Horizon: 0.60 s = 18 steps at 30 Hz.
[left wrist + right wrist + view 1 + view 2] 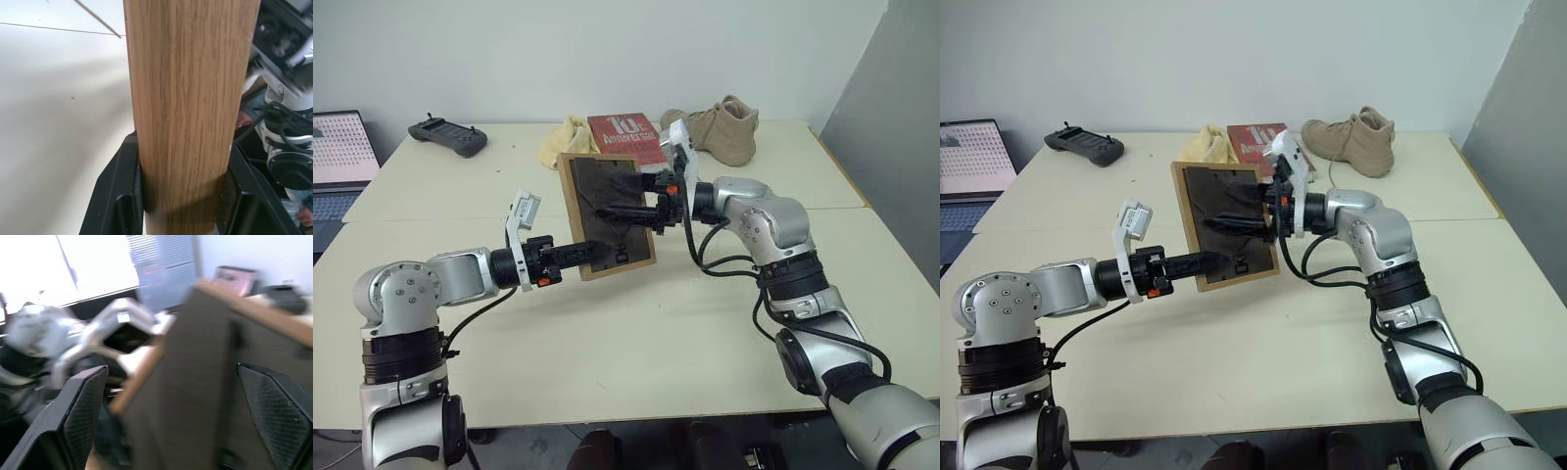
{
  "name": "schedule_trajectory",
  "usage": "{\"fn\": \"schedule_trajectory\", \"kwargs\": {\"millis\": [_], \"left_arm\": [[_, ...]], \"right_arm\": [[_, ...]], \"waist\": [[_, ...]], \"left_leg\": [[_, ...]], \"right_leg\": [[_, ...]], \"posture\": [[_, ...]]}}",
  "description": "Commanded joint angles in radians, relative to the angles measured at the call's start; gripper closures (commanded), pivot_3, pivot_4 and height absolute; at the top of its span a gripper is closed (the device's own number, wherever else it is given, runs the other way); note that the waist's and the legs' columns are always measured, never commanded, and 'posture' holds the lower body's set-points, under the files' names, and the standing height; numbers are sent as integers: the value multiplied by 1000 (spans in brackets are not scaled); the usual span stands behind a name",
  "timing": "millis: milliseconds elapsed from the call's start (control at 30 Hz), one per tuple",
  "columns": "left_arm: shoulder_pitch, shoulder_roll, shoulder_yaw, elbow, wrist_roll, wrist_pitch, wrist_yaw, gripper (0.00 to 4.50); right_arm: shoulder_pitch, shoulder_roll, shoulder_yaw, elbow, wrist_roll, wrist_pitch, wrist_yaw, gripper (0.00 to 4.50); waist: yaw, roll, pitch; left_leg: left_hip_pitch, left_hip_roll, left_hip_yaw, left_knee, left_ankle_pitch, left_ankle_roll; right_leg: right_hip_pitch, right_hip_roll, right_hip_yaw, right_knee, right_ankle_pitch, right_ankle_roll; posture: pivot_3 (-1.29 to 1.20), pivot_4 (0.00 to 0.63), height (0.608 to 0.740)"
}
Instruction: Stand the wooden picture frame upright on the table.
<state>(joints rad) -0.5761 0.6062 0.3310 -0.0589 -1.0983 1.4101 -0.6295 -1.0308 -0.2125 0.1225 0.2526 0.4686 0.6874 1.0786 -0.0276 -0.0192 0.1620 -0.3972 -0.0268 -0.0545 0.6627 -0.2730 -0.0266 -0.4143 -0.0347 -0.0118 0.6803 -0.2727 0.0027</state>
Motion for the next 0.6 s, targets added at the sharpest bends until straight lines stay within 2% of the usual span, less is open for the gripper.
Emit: {"fn": "schedule_trajectory", "kwargs": {"millis": [33,233,400,433,500,533,600], "left_arm": [[-30,9,38,4,-57,15,-14,3147],[-4,-7,87,40,-121,86,22,3147],[14,-11,118,66,-200,177,64,3147],[9,-13,127,87,-229,192,83,3147],[3,-9,122,141,-314,204,134,3147],[1,-3,112,171,-364,204,163,3147],[-12,5,82,243,-497,204,233,3147]], "right_arm": [[38,-54,11,-156,95,91,92,17],[105,-169,-8,-248,146,169,130,17],[192,-269,-26,-273,24,13,71,17],[223,-296,-32,-277,-24,-76,62,17],[287,-333,-27,-233,-187,-414,6,17],[313,-347,-16,-191,-272,-614,-25,17],[340,-374,20,-49,-486,-1058,-179,17]], "waist": [[2,0,0],[-2,0,0],[-2,0,0],[-2,0,0],[2,0,0],[4,-1,0],[2,-1,0]], "left_leg": [[0,0,0,0,0,0],[0,0,0,0,0,0],[0,0,0,0,-2,3],[0,0,0,0,-2,3],[-1,0,0,0,-2,3],[-1,0,0,1,-2,3],[-1,-1,1,1,-2,3]], "right_leg": [[0,0,0,0,0,0],[-1,0,0,1,0,0],[-1,0,0,1,0,0],[-1,0,0,1,0,0],[-1,0,0,0,0,0],[-1,0,0,0,0,0],[-1,0,0,1,0,1]], "posture": [[0,150,740],[0,150,740],[0,150,740],[0,150,740],[0,150,740],[0,150,740],[0,150,740]]}}
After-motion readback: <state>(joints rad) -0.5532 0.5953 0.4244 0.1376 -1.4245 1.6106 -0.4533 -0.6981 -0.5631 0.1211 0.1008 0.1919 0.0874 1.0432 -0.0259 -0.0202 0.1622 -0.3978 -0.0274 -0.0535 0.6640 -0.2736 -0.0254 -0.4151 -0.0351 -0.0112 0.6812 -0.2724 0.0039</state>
